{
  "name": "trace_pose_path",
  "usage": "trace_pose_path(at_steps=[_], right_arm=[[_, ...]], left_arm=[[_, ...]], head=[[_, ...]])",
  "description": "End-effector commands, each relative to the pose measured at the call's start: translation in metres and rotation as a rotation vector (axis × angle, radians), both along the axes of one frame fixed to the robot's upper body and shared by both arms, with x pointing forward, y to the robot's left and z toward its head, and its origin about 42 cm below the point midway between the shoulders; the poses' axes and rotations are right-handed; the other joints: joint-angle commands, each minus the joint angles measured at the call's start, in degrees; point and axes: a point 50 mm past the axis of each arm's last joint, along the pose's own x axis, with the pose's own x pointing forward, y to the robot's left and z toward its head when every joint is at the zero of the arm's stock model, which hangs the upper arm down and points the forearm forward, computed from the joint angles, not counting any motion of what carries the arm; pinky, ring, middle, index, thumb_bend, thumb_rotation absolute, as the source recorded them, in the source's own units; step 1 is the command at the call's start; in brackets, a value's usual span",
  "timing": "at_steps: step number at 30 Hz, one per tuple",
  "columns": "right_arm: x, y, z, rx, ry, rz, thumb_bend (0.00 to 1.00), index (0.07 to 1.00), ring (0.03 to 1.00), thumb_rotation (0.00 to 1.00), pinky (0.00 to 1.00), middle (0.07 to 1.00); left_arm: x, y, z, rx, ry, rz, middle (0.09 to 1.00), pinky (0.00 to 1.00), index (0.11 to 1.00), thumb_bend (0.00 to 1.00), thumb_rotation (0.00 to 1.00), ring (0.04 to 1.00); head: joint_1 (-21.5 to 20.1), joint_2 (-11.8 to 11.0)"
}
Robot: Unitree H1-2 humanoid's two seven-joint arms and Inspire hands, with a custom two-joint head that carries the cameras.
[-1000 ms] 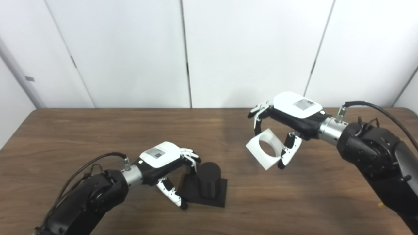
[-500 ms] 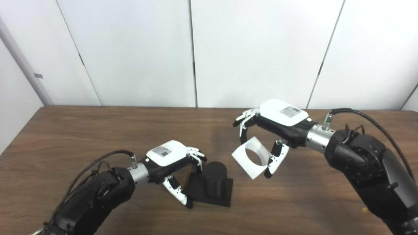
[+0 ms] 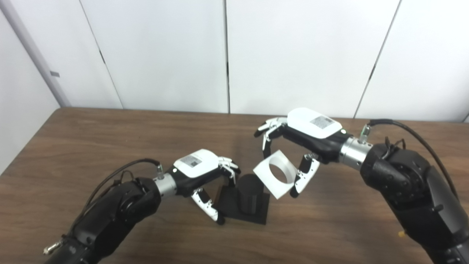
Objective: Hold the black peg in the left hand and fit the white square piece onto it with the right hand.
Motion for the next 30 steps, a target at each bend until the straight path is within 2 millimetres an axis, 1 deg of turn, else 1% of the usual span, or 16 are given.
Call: trace_pose_path(at_steps=[1,8,14,17,25,30], right_arm=[[0.0,0.007,0.028,0.036,-0.09,0.028,0.52,0.478,0.866,0.14,0.72,0.815],[-0.001,0.015,0.022,0.054,-0.069,0.048,0.52,0.478,0.862,0.14,0.74,0.806],[-0.001,0.023,0.014,0.069,-0.048,0.06,0.52,0.477,0.848,0.14,0.7,0.801],[-0.001,0.026,0.01,0.071,-0.035,0.057,0.52,0.478,0.845,0.14,0.7,0.802],[0.004,0.036,-0.004,0.069,-0.004,0.049,0.52,0.478,0.847,0.14,0.73,0.806],[0.007,0.04,-0.01,0.071,0.003,0.049,0.52,0.478,0.852,0.14,0.73,0.805]], left_arm=[[-0.01,-0.011,-0.024,0.109,0.072,-0.028,0.842,0.83,0.49,0.52,0.07,0.893],[-0.01,-0.012,-0.023,0.104,0.075,-0.026,0.84,0.84,0.49,0.52,0.07,0.892],[-0.011,-0.014,-0.023,0.098,0.074,-0.027,0.841,0.84,0.49,0.52,0.07,0.893],[-0.01,-0.015,-0.023,0.095,0.071,-0.027,0.841,0.83,0.49,0.52,0.07,0.891],[-0.01,-0.013,-0.02,0.097,0.077,-0.021,0.853,0.84,0.49,0.52,0.07,0.896],[-0.011,-0.013,-0.017,0.092,0.07,-0.027,0.851,0.84,0.49,0.52,0.07,0.895]], head=[[0.2,0.1],[0.4,0.4],[0.8,0.7],[1.1,0.9],[0.6,0.7],[1.1,0.8]])
